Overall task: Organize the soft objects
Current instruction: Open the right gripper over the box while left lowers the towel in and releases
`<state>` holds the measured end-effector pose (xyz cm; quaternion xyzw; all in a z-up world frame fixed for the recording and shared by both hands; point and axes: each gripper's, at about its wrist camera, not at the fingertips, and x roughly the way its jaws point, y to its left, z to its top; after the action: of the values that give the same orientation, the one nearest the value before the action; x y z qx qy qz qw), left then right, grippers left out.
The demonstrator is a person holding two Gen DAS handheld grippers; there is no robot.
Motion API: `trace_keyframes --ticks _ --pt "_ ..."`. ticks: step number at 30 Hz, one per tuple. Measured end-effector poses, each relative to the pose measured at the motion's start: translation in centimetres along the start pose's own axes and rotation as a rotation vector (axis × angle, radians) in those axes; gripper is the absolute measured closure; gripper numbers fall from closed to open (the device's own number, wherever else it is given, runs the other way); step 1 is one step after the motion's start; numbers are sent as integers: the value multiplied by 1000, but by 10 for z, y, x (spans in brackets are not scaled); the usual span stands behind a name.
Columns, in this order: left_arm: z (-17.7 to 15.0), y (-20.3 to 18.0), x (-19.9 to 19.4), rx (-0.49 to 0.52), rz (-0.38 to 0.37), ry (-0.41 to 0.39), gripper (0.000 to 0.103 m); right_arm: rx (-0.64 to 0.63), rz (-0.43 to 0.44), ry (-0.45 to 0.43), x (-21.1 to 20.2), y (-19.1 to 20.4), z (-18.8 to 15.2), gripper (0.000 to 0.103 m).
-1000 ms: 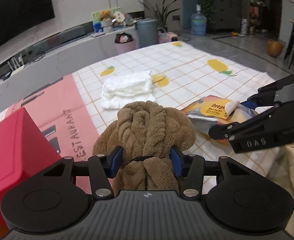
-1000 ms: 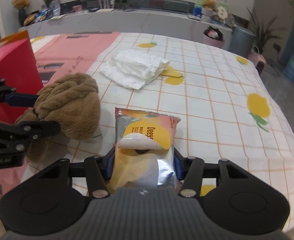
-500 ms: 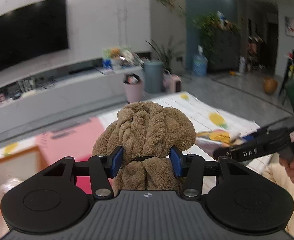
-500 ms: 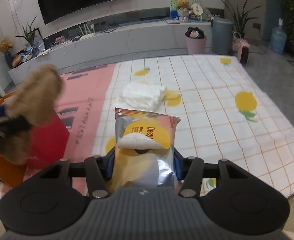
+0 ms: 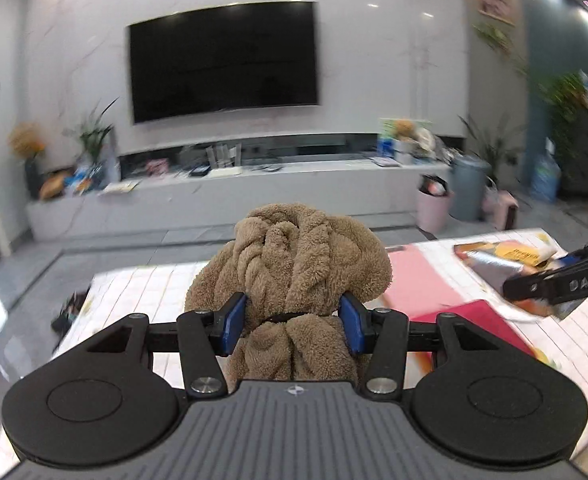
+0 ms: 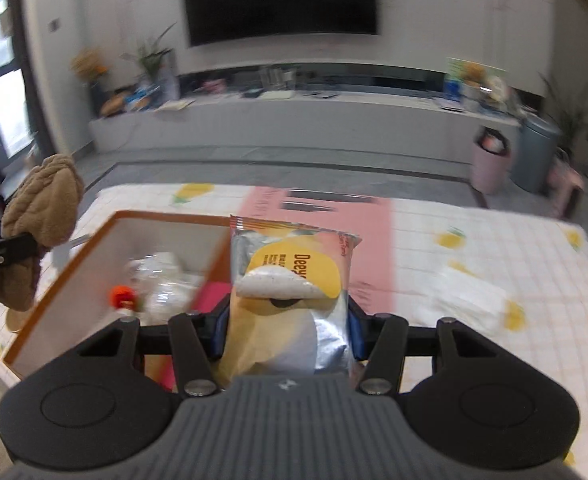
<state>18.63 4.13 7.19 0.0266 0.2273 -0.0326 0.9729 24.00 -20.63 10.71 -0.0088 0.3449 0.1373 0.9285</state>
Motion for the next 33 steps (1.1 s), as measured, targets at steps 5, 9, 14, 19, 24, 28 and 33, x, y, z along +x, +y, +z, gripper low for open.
trace_keyframes --ticks 5,9,14,19,24,28,33 --pt "-8 34 26 -120 -4 55 46 -104 35 23 41 69 18 49" --pt "-14 53 31 -151 -4 73 46 -187 23 70 78 112 23 49" --pt "-22 90 30 -277 -97 102 46 -268 -92 98 131 139 23 49" --pt "-20 97 32 -329 -91 127 46 -244 -174 123 163 148 21 47" --pt "-23 93 37 -323 -86 148 46 -226 -195 142 171 147 17 20" --pt "-26 88 42 -311 -97 167 46 -238 -152 97 155 143 21 19" --pt "-30 71 46 -245 -118 212 46 -231 -131 74 133 130 19 19"
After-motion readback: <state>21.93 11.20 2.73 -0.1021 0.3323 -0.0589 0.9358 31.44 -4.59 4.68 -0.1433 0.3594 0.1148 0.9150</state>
